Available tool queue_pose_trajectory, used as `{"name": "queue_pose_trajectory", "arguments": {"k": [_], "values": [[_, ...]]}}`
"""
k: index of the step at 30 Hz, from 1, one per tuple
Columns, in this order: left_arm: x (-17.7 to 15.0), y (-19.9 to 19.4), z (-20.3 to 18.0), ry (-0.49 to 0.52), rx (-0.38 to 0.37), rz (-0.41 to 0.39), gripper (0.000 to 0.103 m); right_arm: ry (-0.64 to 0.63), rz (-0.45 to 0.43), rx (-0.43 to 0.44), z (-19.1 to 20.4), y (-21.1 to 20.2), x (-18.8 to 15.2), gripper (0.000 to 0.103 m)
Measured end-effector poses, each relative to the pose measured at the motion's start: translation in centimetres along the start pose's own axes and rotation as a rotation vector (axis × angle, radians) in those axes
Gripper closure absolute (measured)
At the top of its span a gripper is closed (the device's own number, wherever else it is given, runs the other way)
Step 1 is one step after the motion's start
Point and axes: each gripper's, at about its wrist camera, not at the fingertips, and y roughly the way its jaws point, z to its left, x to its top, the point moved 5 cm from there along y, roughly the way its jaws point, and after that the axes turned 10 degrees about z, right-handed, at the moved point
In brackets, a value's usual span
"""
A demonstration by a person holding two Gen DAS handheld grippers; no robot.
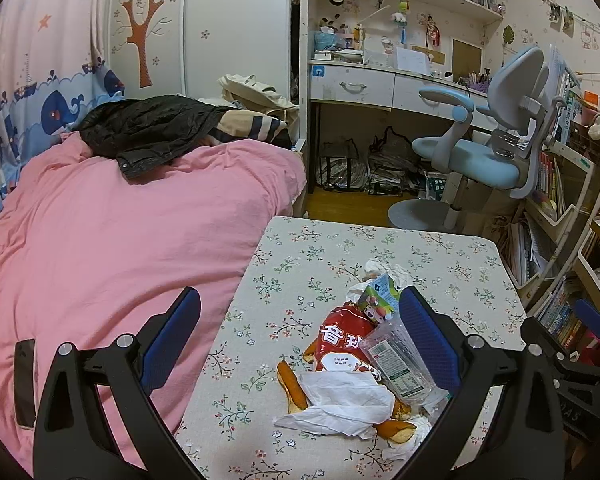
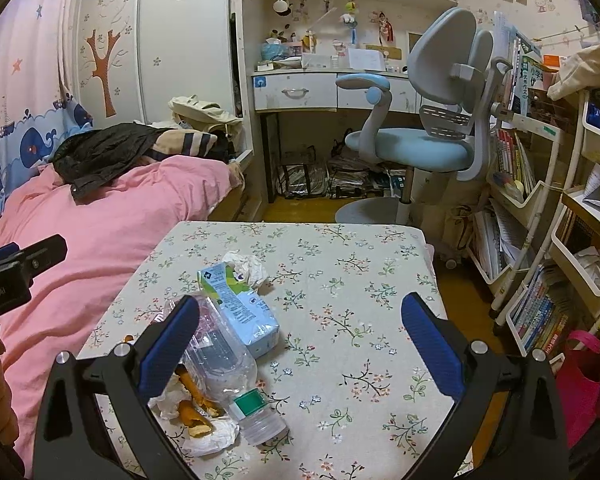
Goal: Collect trash
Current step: 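Move the right tool toward the clear plastic water bottle, then grasp the clear plastic bottle with the right tool while the left tool grasps a white tissue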
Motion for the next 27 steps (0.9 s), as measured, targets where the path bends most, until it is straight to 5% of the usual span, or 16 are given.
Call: {"name": "queue_pose_trajectory", "arguments": {"k": [27], "values": [[0.0, 0.7, 1.6, 0.016, 0.028, 0.023, 0.007, -0.04, 0.048, 0.013, 0.7, 0.7, -0.4, 0.006]]}}
